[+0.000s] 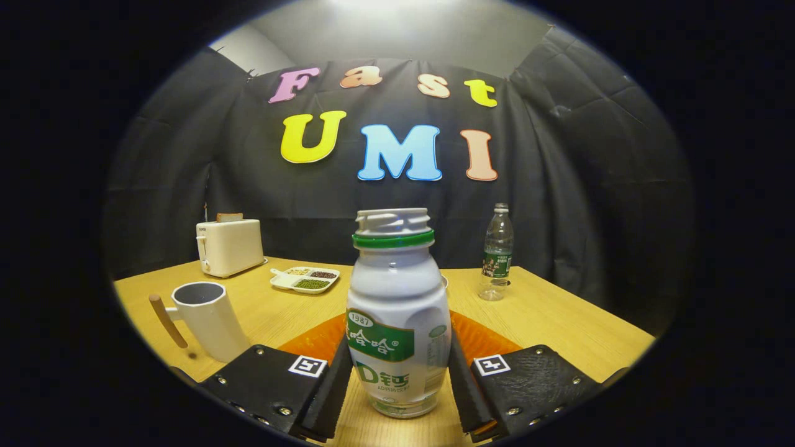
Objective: Take the bottle from table, then pour the juice into the cup, finally place the bottle on the coaster
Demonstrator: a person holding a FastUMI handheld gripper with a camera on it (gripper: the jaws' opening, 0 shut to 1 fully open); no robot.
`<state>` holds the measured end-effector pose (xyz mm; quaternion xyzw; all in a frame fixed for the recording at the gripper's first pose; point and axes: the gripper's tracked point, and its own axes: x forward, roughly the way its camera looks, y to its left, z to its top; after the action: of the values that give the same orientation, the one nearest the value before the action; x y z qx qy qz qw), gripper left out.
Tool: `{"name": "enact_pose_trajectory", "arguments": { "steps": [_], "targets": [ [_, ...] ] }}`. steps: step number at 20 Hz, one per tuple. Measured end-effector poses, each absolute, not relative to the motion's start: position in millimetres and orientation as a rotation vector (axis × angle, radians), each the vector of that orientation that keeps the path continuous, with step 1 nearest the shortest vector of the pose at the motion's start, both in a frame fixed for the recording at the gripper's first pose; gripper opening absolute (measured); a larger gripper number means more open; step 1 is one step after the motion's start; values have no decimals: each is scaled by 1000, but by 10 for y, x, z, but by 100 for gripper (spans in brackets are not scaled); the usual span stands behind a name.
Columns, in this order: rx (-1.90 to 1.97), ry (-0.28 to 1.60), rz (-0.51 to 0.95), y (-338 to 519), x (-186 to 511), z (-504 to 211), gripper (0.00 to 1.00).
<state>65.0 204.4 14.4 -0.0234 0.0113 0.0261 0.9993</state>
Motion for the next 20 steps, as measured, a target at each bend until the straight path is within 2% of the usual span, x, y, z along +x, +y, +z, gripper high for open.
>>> {"name": "enact_pose_trajectory", "arguments": {
  "steps": [20],
  "targets": [
    [-388, 36, 174, 2532, 727, 308, 72]
  ]
}}
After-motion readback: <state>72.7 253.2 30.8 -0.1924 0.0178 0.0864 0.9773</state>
